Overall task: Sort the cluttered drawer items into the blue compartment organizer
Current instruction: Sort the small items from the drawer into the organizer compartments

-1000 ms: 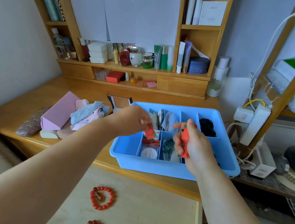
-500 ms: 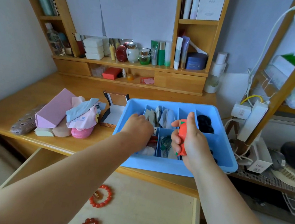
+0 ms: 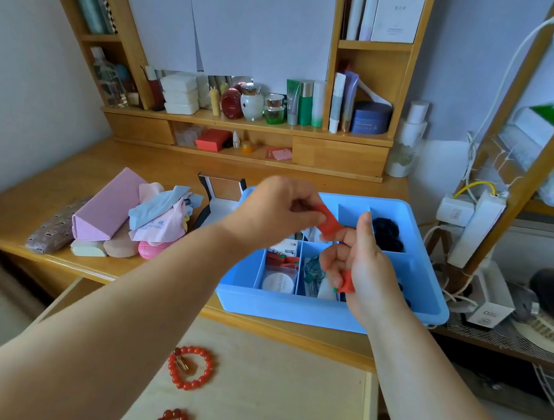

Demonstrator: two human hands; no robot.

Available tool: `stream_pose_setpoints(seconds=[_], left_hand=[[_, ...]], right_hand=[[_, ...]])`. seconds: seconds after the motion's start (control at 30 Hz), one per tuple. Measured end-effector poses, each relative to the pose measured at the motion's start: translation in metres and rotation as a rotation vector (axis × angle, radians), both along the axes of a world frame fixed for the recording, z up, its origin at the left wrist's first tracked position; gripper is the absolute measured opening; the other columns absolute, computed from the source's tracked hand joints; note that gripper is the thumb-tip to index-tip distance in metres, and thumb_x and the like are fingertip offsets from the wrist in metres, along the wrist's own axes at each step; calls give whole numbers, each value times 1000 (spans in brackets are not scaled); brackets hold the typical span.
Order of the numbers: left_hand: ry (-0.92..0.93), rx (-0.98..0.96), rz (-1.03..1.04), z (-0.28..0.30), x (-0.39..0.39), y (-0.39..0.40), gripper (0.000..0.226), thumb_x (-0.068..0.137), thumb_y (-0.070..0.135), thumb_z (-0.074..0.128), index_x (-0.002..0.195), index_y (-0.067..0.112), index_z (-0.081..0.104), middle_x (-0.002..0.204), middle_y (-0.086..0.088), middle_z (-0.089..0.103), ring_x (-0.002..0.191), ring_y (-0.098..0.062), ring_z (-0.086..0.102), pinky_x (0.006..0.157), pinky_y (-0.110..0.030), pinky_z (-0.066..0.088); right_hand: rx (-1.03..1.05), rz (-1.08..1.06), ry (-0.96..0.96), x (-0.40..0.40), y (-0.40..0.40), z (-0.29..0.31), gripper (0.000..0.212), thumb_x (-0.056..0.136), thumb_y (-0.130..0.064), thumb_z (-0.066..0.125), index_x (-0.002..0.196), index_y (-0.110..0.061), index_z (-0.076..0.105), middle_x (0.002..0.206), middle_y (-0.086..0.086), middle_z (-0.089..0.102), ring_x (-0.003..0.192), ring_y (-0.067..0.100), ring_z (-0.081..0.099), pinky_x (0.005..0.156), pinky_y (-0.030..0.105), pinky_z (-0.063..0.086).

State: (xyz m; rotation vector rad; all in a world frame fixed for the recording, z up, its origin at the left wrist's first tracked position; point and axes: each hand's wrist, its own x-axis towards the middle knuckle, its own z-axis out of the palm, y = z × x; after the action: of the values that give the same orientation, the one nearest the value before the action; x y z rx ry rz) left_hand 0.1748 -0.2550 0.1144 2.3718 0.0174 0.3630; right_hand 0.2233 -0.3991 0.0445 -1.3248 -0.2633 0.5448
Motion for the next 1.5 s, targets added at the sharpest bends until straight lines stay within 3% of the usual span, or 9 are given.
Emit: stream_pose_setpoints(seconds=[0.23,0.4,0.6,0.73,0.9,1.07,1.2,1.4,1.5], left_hand=[[293,318,128,-31,1,30,9,85,17,67,87,9,71,83,-3,69,76,-20,60,65,-30,49],[280,457,114,-56,11,23,5,85,26,66,82,27,63,89,7,68,81,-15,56,65,-27,44],[167,693,64,-69,10,18,10,83,23,62,88,20,71,95,0,57,95,-22,45,79,-27,29],[245,882,-3,-65,8,15,15,87,25,54,89,23,68,88,2,65,92,-23,53,89,-31,35],[359,866,46,-61,7,12,13,90,21,53,98,19,62,100,-1,64,98,-25,59,79,-31,42],[270,584,151,-63,4,19,16,88,22,58,97,21,70,101,-1,66,96,-22,56,74,-27,44],[197,619,131,-70,3,18,13,86,20,60,93,20,70,97,3,67,99,-20,54,79,-27,41],[398,868,-49,-63,10,16,22,91,17,48,96,20,68,96,-1,65,94,-24,58,88,-37,48],[268,609,39,-50,5,18,26,96,16,43,101,15,68,93,2,66,86,-19,60,82,-32,48]], right_hand=[[77,-117,72,4,1,0,59,96,-59,25,81,-11,58,51,-1,55,38,10,40,39,20,28],[101,-112,71,5,2,-1,59,97,-57,26,80,-11,57,53,1,54,39,11,41,48,28,26],[115,-122,89,5,2,-1,57,96,-57,29,79,-11,59,54,1,58,41,12,50,41,21,41],[141,-131,119,5,3,0,48,96,-52,36,82,-11,57,55,0,60,47,13,61,42,21,46],[158,-110,106,4,3,1,42,97,-47,40,83,-11,57,58,1,61,52,17,66,44,22,48],[142,-125,102,4,3,2,41,98,-46,39,83,-11,57,60,2,60,52,17,66,44,21,47],[143,-128,99,4,4,1,41,97,-46,40,83,-10,57,60,3,60,51,17,65,44,22,48],[148,-126,114,5,4,0,42,98,-46,39,83,-10,56,61,3,59,52,18,66,44,21,48],[154,-112,111,5,4,0,41,98,-46,39,87,-10,56,64,4,59,59,19,69,48,23,52]])
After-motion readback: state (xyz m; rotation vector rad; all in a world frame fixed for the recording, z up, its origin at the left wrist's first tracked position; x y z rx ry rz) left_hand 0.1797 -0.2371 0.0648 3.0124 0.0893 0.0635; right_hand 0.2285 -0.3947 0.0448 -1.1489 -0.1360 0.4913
